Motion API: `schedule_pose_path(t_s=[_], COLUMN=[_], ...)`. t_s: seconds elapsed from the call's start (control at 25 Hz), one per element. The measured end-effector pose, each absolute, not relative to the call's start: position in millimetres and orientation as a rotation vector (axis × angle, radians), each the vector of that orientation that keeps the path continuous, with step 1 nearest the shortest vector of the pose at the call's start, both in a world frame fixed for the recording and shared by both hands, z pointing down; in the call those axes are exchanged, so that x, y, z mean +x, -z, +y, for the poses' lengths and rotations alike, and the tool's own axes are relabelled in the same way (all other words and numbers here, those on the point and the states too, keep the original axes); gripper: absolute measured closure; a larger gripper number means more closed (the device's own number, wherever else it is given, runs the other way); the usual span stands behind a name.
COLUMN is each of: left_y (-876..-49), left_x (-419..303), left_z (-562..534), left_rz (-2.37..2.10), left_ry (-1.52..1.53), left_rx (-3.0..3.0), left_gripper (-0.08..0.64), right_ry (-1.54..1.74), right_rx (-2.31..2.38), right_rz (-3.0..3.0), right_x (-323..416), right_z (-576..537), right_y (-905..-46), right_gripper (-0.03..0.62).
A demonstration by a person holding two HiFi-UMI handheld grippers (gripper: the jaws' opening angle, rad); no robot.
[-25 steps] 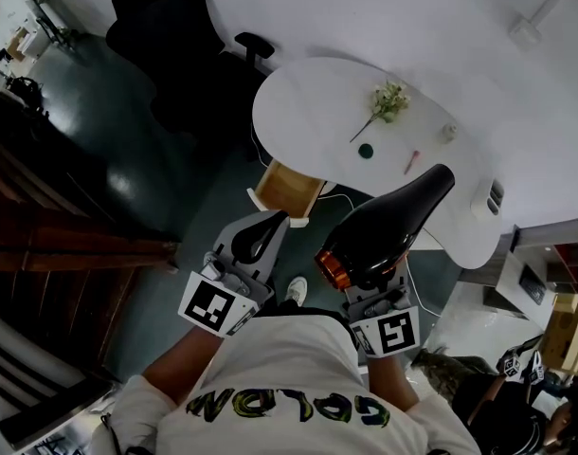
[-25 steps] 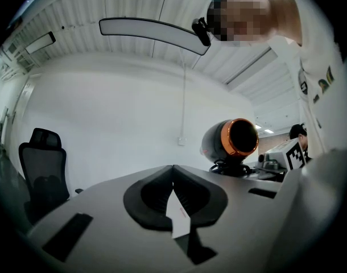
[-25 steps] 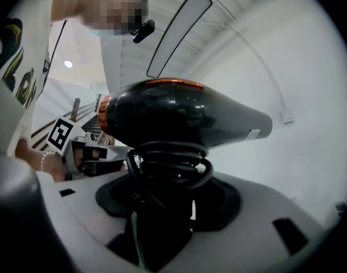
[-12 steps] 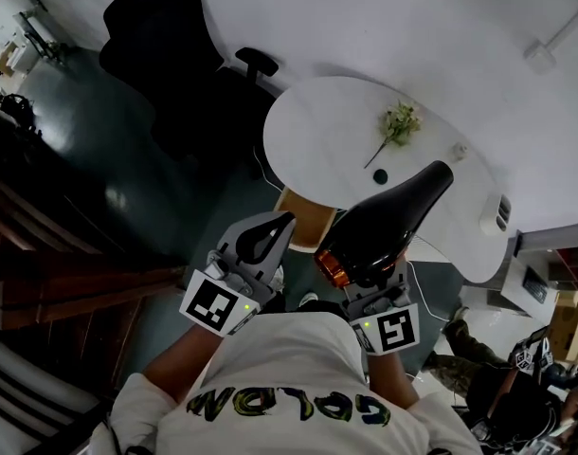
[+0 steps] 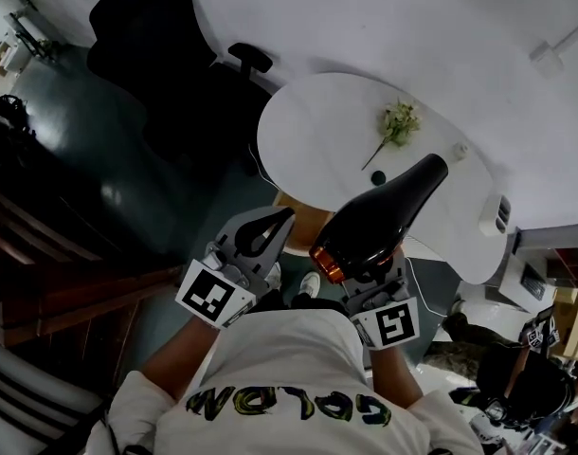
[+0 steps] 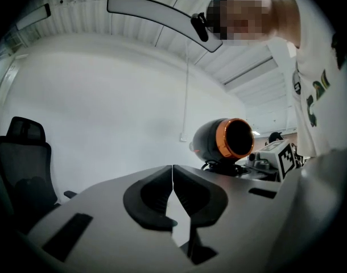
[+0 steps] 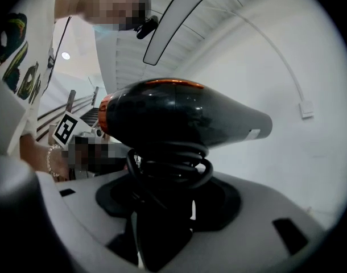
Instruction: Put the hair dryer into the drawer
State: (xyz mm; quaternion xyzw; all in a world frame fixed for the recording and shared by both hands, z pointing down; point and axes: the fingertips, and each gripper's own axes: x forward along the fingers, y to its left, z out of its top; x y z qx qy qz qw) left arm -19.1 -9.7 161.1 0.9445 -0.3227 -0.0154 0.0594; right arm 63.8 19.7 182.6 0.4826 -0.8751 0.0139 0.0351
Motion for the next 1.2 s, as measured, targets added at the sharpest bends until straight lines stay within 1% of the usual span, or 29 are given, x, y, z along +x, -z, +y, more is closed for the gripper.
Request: schedule_pose_path(t_s=[0.2, 0.36, 0.56, 0.76, 0.92, 1.04, 1.2], left_y=[-180, -198, -220, -245, -264, -293, -321], left_x=[-13, -11, -6, -5, -2, -4, -8], left_z=[-22, -25, -27, -28, -28, -20, -15], left_rz=[-0.96, -0.934, -0.863, -0.818, -0.8, -0.774, -0.753], left_ry=[0.012, -0.015, -0.043, -0.082, -0.036, -0.129, -0.164], left_rx=[2.842, 2.818, 2.805, 2.766, 2.768, 2.707, 2.651], left_gripper=[0.544, 0.512, 0.503, 0.489, 0.479, 0.472, 0.465], right_ry=[-0.077, -0.143, -0.197, -0.318, -0.334, -0.397, -0.457], right_rx=[1.391, 1.284, 1.138, 1.006, 0.843, 0.743, 0.637], right_rz=[-2.676, -2.659, -2.639, -2.612, -2.583, -2.558, -2.524], right_x=[71, 72, 68, 63, 55, 49, 41], right_z=[14, 19, 30, 41, 57, 73, 88], right_y=[-207, -237, -275, -313, -345, -371, -404], right_gripper=[0.336, 0.336, 0.336, 0.336, 0.336, 0.336, 0.336])
